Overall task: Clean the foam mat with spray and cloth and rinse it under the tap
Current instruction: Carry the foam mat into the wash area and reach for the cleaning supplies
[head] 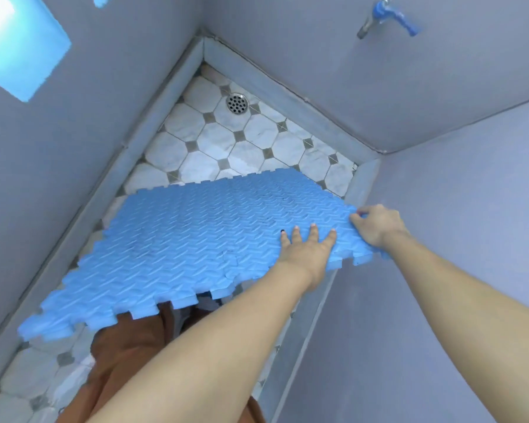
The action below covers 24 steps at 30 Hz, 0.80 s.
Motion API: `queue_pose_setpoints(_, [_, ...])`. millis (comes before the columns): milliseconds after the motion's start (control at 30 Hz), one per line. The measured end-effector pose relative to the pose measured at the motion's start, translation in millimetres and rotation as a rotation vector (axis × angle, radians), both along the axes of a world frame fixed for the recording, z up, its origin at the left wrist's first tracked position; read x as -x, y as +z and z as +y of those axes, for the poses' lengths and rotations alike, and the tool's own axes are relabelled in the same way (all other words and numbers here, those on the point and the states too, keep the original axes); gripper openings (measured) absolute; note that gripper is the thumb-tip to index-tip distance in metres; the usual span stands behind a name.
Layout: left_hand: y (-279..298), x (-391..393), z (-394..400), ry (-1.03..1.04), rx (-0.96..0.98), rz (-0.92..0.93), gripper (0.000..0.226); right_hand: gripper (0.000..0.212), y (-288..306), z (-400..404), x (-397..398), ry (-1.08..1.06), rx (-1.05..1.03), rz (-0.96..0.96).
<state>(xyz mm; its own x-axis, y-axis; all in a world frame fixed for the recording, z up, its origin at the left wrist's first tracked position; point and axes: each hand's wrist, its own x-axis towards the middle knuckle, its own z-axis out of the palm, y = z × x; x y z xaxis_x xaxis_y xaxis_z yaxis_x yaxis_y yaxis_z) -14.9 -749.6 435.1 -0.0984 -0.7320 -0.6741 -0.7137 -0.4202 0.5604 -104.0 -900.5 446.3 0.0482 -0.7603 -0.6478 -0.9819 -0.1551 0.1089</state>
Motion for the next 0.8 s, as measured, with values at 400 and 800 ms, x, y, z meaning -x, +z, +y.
queue_pose_setpoints(400, [20.5,-24.8,-68.1,-0.409,0.175,-0.211,0.096,0.051,12.5,-11.7,32.1,-0.475,0.224,-0.238])
queue_pose_setpoints(800, [-97.5,-66.8,-121.5,-0.429,0.035,-0.142,0.073,0.055,-107.7,-70.7,76.7,-0.627,0.076,-0.198])
